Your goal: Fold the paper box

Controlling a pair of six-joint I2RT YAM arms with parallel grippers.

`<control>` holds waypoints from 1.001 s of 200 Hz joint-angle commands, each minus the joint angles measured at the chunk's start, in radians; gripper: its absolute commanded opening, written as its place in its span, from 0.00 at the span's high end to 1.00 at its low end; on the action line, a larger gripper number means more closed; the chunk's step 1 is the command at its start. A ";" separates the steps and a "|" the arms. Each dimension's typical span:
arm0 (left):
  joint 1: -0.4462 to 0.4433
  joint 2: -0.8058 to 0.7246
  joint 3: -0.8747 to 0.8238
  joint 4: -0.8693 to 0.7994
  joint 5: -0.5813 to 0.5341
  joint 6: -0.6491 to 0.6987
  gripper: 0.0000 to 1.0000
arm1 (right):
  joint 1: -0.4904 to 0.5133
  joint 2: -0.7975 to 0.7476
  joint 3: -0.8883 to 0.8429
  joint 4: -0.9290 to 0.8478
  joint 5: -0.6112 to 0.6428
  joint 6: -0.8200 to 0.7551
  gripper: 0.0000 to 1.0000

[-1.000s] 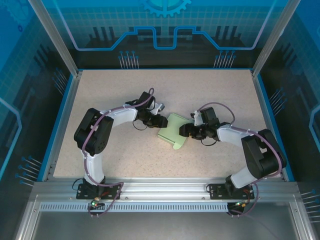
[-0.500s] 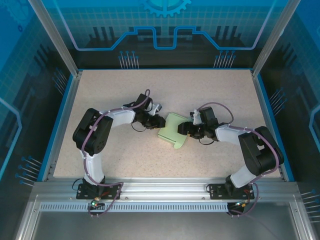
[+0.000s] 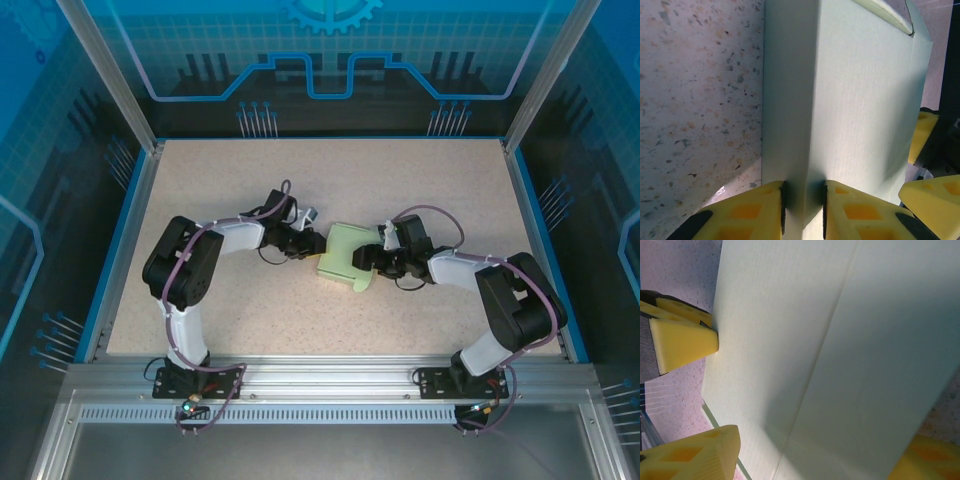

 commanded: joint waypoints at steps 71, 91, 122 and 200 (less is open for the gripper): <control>0.050 0.012 -0.067 -0.023 0.007 -0.035 0.81 | 0.032 0.015 0.025 0.003 0.010 0.026 0.26; 0.056 0.011 -0.071 -0.022 0.010 -0.031 0.82 | 0.040 0.026 0.033 0.014 0.010 0.037 0.26; 0.062 0.010 -0.076 -0.018 0.015 -0.029 0.84 | 0.049 0.046 0.051 0.037 0.007 0.058 0.26; 0.067 0.009 -0.079 -0.019 0.015 -0.024 0.85 | 0.070 0.081 0.067 0.166 0.019 0.170 0.39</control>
